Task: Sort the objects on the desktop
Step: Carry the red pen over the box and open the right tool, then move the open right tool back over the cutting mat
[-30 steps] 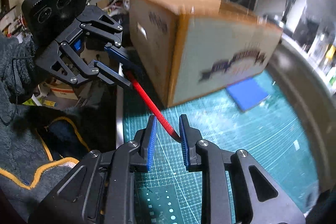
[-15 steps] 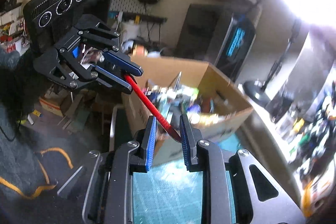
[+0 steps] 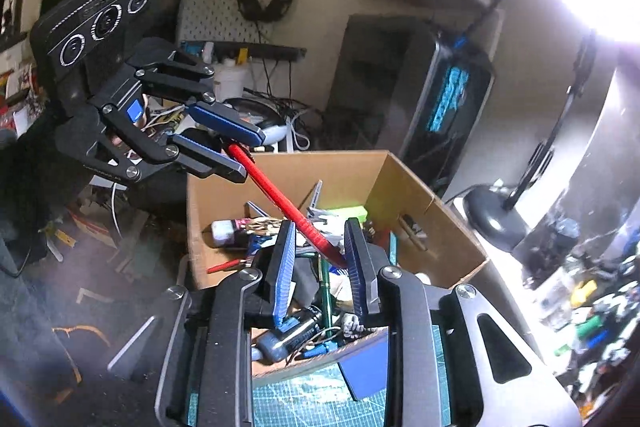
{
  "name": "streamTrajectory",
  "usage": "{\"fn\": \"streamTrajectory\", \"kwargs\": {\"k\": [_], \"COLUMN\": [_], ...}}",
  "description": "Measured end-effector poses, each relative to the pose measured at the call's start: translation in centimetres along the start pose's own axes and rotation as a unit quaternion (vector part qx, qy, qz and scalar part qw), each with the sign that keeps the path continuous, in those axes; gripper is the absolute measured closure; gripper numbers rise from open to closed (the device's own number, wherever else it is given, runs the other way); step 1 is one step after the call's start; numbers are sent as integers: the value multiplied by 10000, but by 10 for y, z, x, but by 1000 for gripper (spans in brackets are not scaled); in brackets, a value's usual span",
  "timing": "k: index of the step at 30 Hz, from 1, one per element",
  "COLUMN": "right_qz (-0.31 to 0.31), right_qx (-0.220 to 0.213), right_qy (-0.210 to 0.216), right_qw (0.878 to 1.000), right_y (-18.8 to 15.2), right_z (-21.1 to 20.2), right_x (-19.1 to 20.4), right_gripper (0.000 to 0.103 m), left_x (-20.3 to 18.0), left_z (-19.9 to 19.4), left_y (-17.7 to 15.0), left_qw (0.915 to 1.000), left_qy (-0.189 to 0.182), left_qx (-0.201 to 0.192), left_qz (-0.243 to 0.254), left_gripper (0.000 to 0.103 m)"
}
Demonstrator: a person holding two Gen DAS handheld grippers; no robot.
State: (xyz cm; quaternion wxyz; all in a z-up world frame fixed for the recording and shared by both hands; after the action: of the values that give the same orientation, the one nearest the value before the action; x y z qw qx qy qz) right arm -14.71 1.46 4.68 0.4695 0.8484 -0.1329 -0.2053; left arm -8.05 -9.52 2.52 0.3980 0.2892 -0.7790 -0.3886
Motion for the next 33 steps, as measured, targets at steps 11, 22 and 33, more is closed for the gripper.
{"fn": "streamTrajectory", "kwargs": {"k": [11,22,33], "right_qz": [463,649,580], "right_qx": [334,223,163], "right_qy": [175,163,136], "right_qw": [9982,9975,9981], "right_y": [-22,-37,-33], "right_z": [59,64,48], "right_x": [-49,-58,-50], "right_gripper": [79,49,49], "left_x": [34,12,10], "left_z": [61,79,65], "left_y": [-18,-28,-19], "left_qw": [9981,9933,9946], "left_qy": [-311,721,799], "left_qx": [471,725,595], "left_qz": [-247,544,291], "left_gripper": [81,13,13]}}
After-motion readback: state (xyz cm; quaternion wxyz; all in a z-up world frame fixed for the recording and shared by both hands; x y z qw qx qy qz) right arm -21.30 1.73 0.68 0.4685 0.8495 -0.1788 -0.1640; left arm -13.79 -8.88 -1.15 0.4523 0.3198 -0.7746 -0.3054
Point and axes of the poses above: each gripper's, at about its wrist camera, not at the fingertips, and z roughly the way its jaws point, x to its left, y to its top, the point moved 1 cm from there along z, roughly the way its jaws point, and after that the axes turned 7 degrees about -x, right-handed, at the moved point
